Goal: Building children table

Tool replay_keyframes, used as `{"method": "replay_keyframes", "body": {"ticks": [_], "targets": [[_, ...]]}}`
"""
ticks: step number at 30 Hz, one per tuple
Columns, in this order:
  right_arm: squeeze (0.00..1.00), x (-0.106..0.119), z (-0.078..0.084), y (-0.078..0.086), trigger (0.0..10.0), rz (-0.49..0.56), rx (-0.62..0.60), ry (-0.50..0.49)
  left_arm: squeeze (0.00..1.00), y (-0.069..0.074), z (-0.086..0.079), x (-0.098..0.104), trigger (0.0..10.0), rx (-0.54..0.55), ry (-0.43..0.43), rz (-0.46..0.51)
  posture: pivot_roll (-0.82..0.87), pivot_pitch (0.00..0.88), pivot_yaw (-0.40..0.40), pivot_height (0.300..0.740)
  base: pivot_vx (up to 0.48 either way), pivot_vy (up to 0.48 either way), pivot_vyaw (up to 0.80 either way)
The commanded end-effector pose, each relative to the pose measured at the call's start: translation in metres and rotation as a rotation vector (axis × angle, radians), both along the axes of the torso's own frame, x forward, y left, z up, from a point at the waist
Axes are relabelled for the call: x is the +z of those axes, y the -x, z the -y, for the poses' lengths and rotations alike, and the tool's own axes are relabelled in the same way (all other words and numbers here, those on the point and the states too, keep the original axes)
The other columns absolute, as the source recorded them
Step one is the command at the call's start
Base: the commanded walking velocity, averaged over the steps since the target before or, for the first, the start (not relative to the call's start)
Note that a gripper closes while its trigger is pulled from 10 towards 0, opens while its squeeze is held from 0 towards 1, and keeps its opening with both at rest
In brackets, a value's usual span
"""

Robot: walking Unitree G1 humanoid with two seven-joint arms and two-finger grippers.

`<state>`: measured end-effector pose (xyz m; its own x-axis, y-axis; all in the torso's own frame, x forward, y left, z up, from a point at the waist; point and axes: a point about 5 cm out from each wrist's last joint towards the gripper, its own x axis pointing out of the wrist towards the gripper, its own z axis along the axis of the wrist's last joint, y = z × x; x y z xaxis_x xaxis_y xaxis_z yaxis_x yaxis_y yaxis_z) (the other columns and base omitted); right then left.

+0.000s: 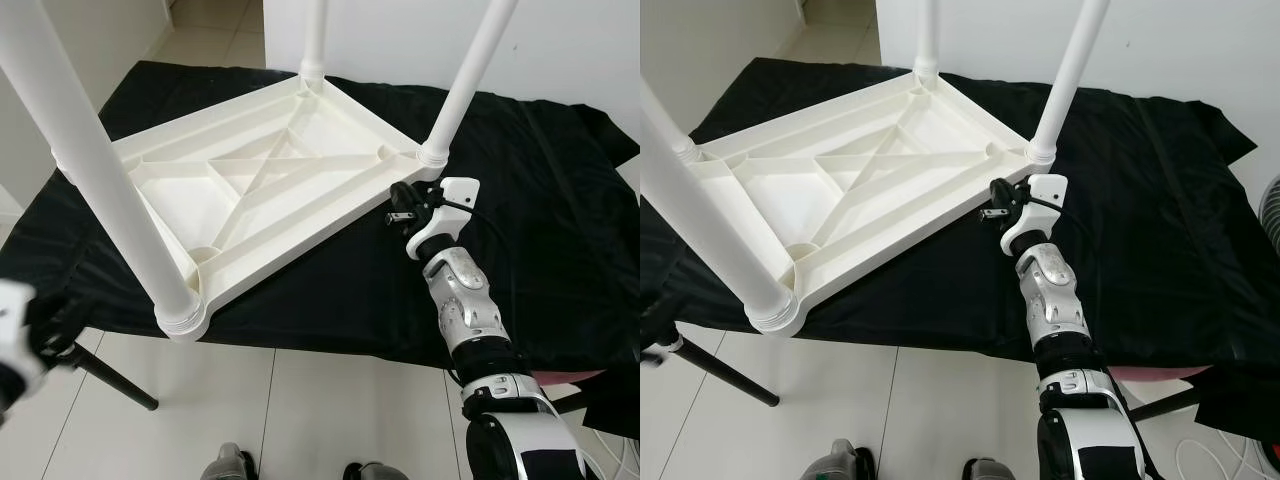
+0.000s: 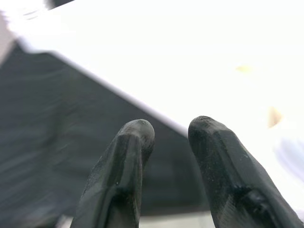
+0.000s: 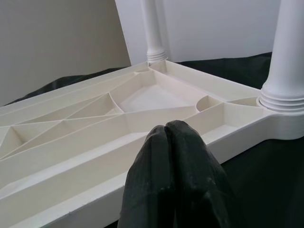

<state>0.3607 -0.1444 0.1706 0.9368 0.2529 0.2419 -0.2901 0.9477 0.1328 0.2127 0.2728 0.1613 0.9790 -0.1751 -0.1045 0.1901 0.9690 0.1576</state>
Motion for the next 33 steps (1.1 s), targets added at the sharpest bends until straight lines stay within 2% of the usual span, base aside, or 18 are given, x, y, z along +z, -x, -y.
{"method": "replay_keyframes", "body": {"ticks": [1,11,14,15,17,19,21,25,26,27,29,31,32,33], "targets": [[0.00,-0.002,0.002,0.002,10.0,0.003,-0.013,-0.007,0.00,-0.003,0.006,-0.005,10.0,0.023,0.007,0.001,0.05,0.090,0.004,0.740,0.000,0.000,0.00],[0.00,-0.002,0.004,0.002,10.0,0.004,-0.023,-0.010,0.00,-0.010,0.039,-0.015,10.0,-0.075,0.081,-0.006,0.03,0.081,0.006,0.740,0.000,0.000,0.00],[0.00,-0.002,0.003,0.002,10.0,0.005,-0.021,-0.008,0.00,-0.015,0.065,-0.019,10.0,-0.142,0.127,-0.002,0.03,0.080,0.002,0.740,0.000,0.000,0.00],[0.00,-0.002,0.003,0.002,10.0,0.005,-0.021,-0.008,0.00,-0.015,0.065,-0.019,10.0,-0.142,0.127,-0.002,0.03,0.080,0.002,0.740,0.000,0.000,0.00],[0.00,-0.001,0.002,0.002,10.0,0.006,-0.019,-0.007,0.00,-0.018,0.079,-0.020,10.0,-0.185,0.134,0.002,0.03,0.080,0.002,0.740,0.000,0.000,0.00],[0.00,-0.001,0.002,0.002,10.0,0.007,-0.018,-0.006,0.00,-0.024,0.100,-0.019,10.0,-0.251,0.152,0.014,0.02,0.079,0.003,0.740,0.000,0.000,0.00],[0.00,-0.001,0.002,0.002,10.0,0.007,-0.018,-0.006,0.00,-0.024,0.100,-0.019,10.0,-0.251,0.152,0.014,0.02,0.079,0.003,0.740,0.000,0.000,0.00],[0.00,0.000,0.005,0.002,10.0,0.010,-0.028,-0.003,0.00,-0.035,0.138,-0.014,10.0,-0.354,0.213,0.043,0.00,0.078,0.009,0.740,0.000,0.000,0.00],[0.00,0.000,0.005,0.002,10.0,0.010,-0.028,-0.003,0.00,-0.035,0.138,-0.014,10.0,-0.354,0.213,0.043,0.00,0.078,0.009,0.740,0.000,0.000,0.00],[0.00,0.001,0.006,0.002,10.0,0.013,-0.036,-0.002,0.00,-0.038,0.148,-0.012,10.0,-0.383,0.227,0.049,-0.01,0.080,0.017,0.740,0.000,0.000,0.00],[0.00,0.001,0.006,0.002,10.0,0.013,-0.036,-0.002,0.00,-0.038,0.148,-0.012,10.0,-0.383,0.227,0.049,-0.01,0.080,0.017,0.740,0.000,0.000,0.00],[0.00,0.002,0.010,0.003,10.0,0.019,-0.058,-0.003,0.00,-0.043,0.166,-0.010,10.0,-0.433,0.249,0.059,-0.02,0.084,0.025,0.740,0.000,0.000,0.00],[0.00,0.002,0.010,0.003,10.0,0.019,-0.058,-0.003,0.00,-0.043,0.166,-0.010,10.0,-0.433,0.249,0.059,-0.02,0.084,0.025,0.740,0.000,0.000,0.00],[0.00,0.001,0.013,0.004,10.0,0.020,-0.074,-0.005,0.00,-0.046,0.176,-0.007,10.0,-0.459,0.267,0.063,-0.03,0.087,0.029,0.740,0.000,0.000,0.00]]}}
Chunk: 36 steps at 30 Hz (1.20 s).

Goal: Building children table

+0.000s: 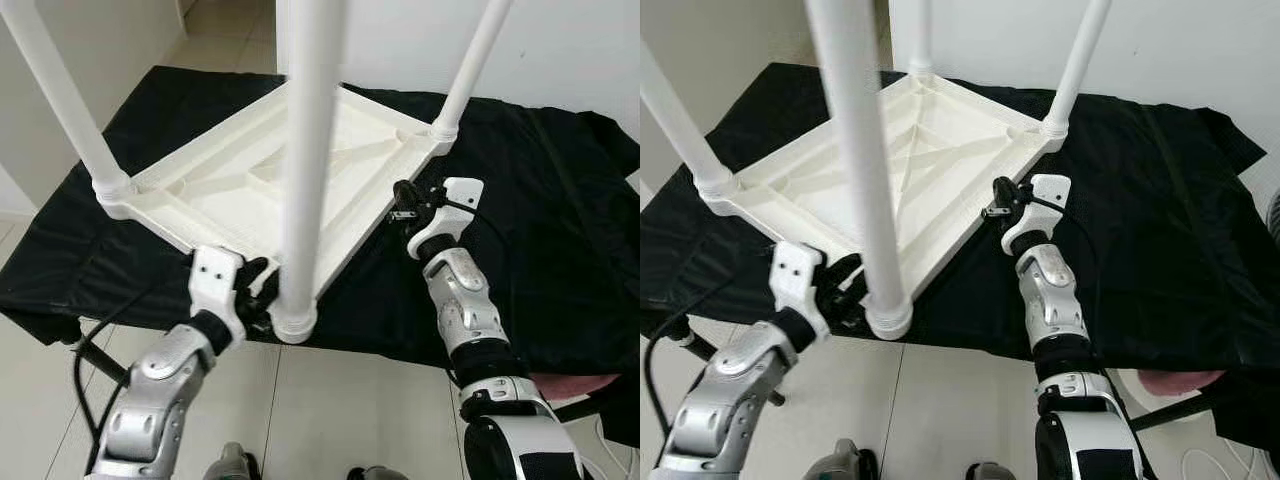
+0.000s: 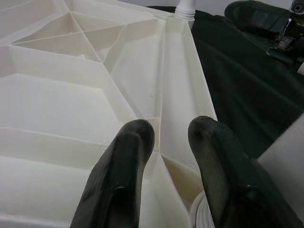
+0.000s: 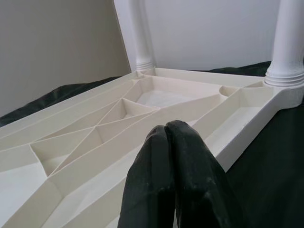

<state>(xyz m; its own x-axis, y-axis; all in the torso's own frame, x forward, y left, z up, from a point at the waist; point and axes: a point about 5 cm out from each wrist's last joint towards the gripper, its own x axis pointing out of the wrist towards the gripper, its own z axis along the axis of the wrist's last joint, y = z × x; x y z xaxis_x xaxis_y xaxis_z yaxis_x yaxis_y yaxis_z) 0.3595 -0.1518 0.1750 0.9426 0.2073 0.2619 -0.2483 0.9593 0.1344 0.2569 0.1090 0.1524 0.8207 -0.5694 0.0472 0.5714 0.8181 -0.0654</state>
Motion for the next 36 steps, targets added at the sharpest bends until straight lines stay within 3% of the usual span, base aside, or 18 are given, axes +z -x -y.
{"method": "replay_keyframes", "body": {"ticks": [1,5,14,16,17,18,23,24,25,27,28,31,33,36], "targets": [[0.00,-0.003,0.007,0.003,10.0,0.001,-0.038,-0.001,0.00,-0.004,0.020,0.006,10.0,-0.062,0.013,0.027,-0.03,0.087,0.032,0.740,0.000,0.000,0.00],[0.00,-0.003,0.010,0.004,10.0,0.004,-0.054,-0.006,0.00,-0.007,0.034,0.013,10.0,-0.105,0.038,0.041,-0.04,0.089,0.038,0.740,0.000,0.000,0.00],[0.00,-0.003,0.012,0.005,10.0,0.005,-0.061,-0.007,0.00,-0.008,0.040,0.015,10.0,-0.129,0.044,0.047,-0.04,0.090,0.043,0.740,0.000,0.000,0.00],[0.00,-0.003,0.017,0.005,10.0,0.007,-0.082,-0.008,0.00,-0.013,0.064,0.029,10.0,-0.204,0.063,0.082,-0.04,0.095,0.057,0.740,0.000,0.000,0.00],[0.00,-0.003,0.017,0.005,10.0,0.007,-0.082,-0.008,0.00,-0.013,0.064,0.029,10.0,-0.204,0.063,0.082,-0.04,0.095,0.057,0.740,0.000,0.000,0.00],[0.00,-0.003,0.016,0.005,10.0,0.007,-0.085,-0.008,0.00,-0.015,0.076,0.037,10.0,-0.238,0.068,0.104,-0.04,0.096,0.059,0.740,0.000,0.000,0.00],[0.00,-0.007,0.011,0.007,10.0,0.000,-0.088,-0.006,0.00,-0.017,0.092,0.047,10.0,-0.288,0.061,0.146,-0.05,0.096,0.060,0.740,0.000,0.000,0.00],[0.00,-0.007,0.011,0.007,10.0,0.000,-0.088,-0.006,0.00,-0.017,0.092,0.047,10.0,-0.288,0.061,0.146,-0.05,0.096,0.060,0.740,0.000,0.000,0.00],[0.00,-0.009,0.008,0.009,10.0,-0.006,-0.097,-0.010,0.00,-0.021,0.087,0.042,10.0,-0.308,-0.012,0.173,-0.05,0.096,0.057,0.740,0.000,0.000,0.00],[0.00,-0.010,0.007,0.009,10.0,-0.007,-0.100,-0.012,0.00,-0.022,0.083,0.039,10.0,-0.316,-0.043,0.180,-0.05,0.096,0.057,0.740,0.000,0.000,0.00],[0.00,-0.011,0.007,0.010,10.0,-0.010,-0.102,-0.014,0.00,-0.026,0.074,0.032,10.0,-0.320,-0.096,0.174,-0.05,0.096,0.055,0.740,0.000,0.000,0.00],[0.00,-0.011,0.007,0.010,10.0,-0.011,-0.104,-0.015,0.00,-0.030,0.066,0.027,10.0,-0.327,-0.148,0.177,-0.05,0.096,0.055,0.740,0.000,0.000,0.00],[0.00,-0.011,0.010,0.011,10.0,-0.010,-0.119,-0.017,0.00,-0.035,0.048,0.019,10.0,-0.344,-0.236,0.170,-0.05,0.093,0.057,0.740,0.000,0.000,0.00],[0.00,-0.010,0.014,0.012,10.0,-0.006,-0.134,-0.017,0.00,-0.036,0.038,0.015,10.0,-0.361,-0.279,0.159,-0.06,0.090,0.060,0.740,0.000,0.000,0.00]]}}
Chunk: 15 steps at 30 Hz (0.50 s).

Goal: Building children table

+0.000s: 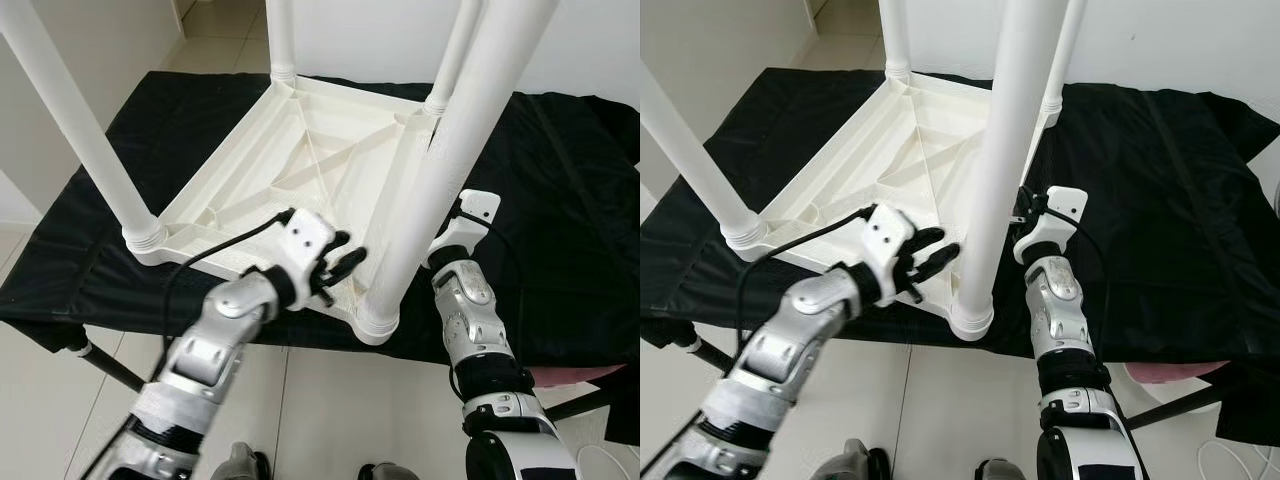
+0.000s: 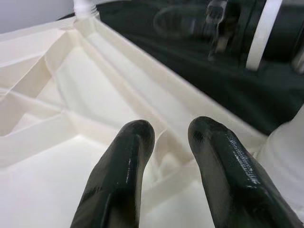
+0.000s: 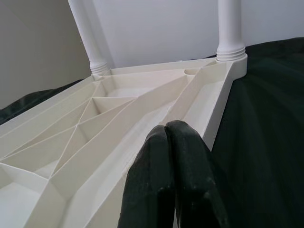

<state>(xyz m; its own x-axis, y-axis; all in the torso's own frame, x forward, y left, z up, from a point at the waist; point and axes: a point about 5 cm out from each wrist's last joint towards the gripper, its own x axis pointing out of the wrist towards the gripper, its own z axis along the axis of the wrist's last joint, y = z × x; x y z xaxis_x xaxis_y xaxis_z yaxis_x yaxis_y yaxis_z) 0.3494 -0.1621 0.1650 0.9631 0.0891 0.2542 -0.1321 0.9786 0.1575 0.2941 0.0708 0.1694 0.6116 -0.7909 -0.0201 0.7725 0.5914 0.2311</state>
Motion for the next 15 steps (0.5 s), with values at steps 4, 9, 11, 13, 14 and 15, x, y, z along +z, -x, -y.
{"method": "replay_keyframes", "body": {"ticks": [4,9,11,13,14,15], "targets": [[0.00,0.000,0.009,0.005,10.0,0.012,-0.046,0.009,1.00,0.000,-0.012,-0.006,10.0,-0.081,-0.054,-0.019,-0.07,0.087,0.063,0.740,0.000,0.000,0.00],[0.00,-0.001,0.014,0.008,10.0,0.009,-0.069,0.013,1.00,0.002,-0.020,-0.006,10.0,-0.109,-0.071,-0.022,-0.07,0.087,0.063,0.740,0.000,0.000,0.00],[0.00,-0.007,0.027,0.015,10.0,-0.009,-0.099,0.034,1.00,0.010,-0.029,-0.008,10.0,-0.194,-0.107,-0.058,-0.07,0.090,0.060,0.740,0.000,0.000,0.00],[0.00,-0.010,0.033,0.018,10.0,-0.017,-0.108,0.046,1.00,0.014,-0.032,-0.011,10.0,-0.229,-0.131,-0.066,-0.08,0.090,0.062,0.740,0.000,0.000,0.00],[0.00,-0.010,0.033,0.018,10.0,-0.017,-0.108,0.046,1.00,0.014,-0.032,-0.011,10.0,-0.229,-0.131,-0.066,-0.08,0.090,0.062,0.740,0.000,0.000,0.00],[0.00,-0.010,0.033,0.018,10.0,-0.017,-0.108,0.046,1.00,0.014,-0.032,-0.011,10.0,-0.229,-0.131,-0.066,-0.08,0.090,0.062,0.740,0.000,0.000,0.00]]}}
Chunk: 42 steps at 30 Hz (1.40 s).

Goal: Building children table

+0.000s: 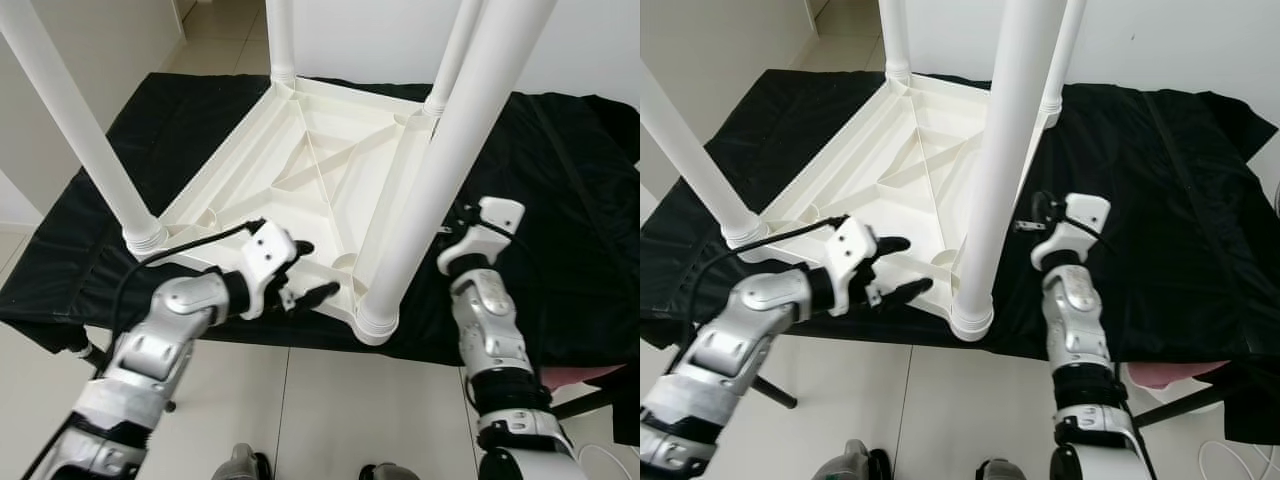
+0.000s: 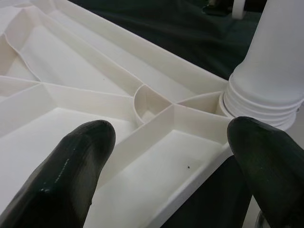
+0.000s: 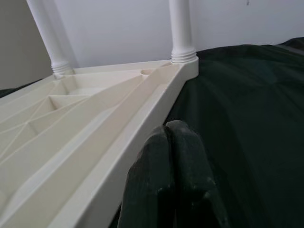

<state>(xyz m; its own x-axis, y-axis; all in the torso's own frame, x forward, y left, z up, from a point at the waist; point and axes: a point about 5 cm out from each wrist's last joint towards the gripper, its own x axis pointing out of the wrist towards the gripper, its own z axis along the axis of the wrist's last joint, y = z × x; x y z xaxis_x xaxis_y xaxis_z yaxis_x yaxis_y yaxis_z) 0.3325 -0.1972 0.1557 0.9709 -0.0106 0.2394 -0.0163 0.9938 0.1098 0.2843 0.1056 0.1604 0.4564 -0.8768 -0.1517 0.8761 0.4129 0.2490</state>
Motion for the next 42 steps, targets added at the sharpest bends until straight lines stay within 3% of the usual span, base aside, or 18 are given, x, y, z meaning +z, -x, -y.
{"method": "replay_keyframes", "body": {"ticks": [1,7,19,20,23,26,42], "targets": [[0.00,-0.003,0.006,0.004,10.0,-0.014,-0.010,0.016,1.00,0.009,0.001,-0.004,10.0,-0.094,-0.039,-0.024,-0.08,0.089,0.063,0.740,0.000,0.000,0.00],[0.00,-0.004,0.013,0.009,10.0,-0.018,-0.025,0.033,1.00,0.017,0.000,-0.009,10.0,-0.145,-0.074,-0.044,-0.09,0.088,0.063,0.740,0.000,0.000,0.00],[0.00,-0.007,0.012,0.014,10.0,-0.026,-0.014,0.039,1.00,0.017,0.001,-0.013,10.0,-0.160,-0.103,-0.039,-0.09,0.085,0.064,0.740,0.000,0.000,0.00],[0.00,-0.007,0.012,0.014,10.0,-0.026,-0.014,0.040,0.00,0.017,0.001,-0.013,10.0,-0.161,-0.103,-0.040,-0.09,0.085,0.064,0.740,0.000,0.000,0.00],[0.00,-0.008,0.011,0.017,10.0,-0.026,-0.007,0.043,0.00,0.012,0.004,-0.020,10.0,-0.152,-0.128,-0.043,-0.13,0.079,0.078,0.740,0.000,0.000,0.00],[0.00,-0.007,0.012,0.023,10.0,-0.021,-0.011,0.047,0.00,0.000,0.010,-0.040,10.0,-0.133,-0.230,-0.056,-0.15,0.079,0.094,0.740,0.000,0.000,0.00],[0.00,-0.006,0.013,0.025,10.0,-0.020,-0.023,0.042,0.00,-0.018,0.013,-0.029,10.0,-0.117,-0.287,0.026,-0.15,0.080,0.099,0.740,0.000,0.000,0.00]]}}
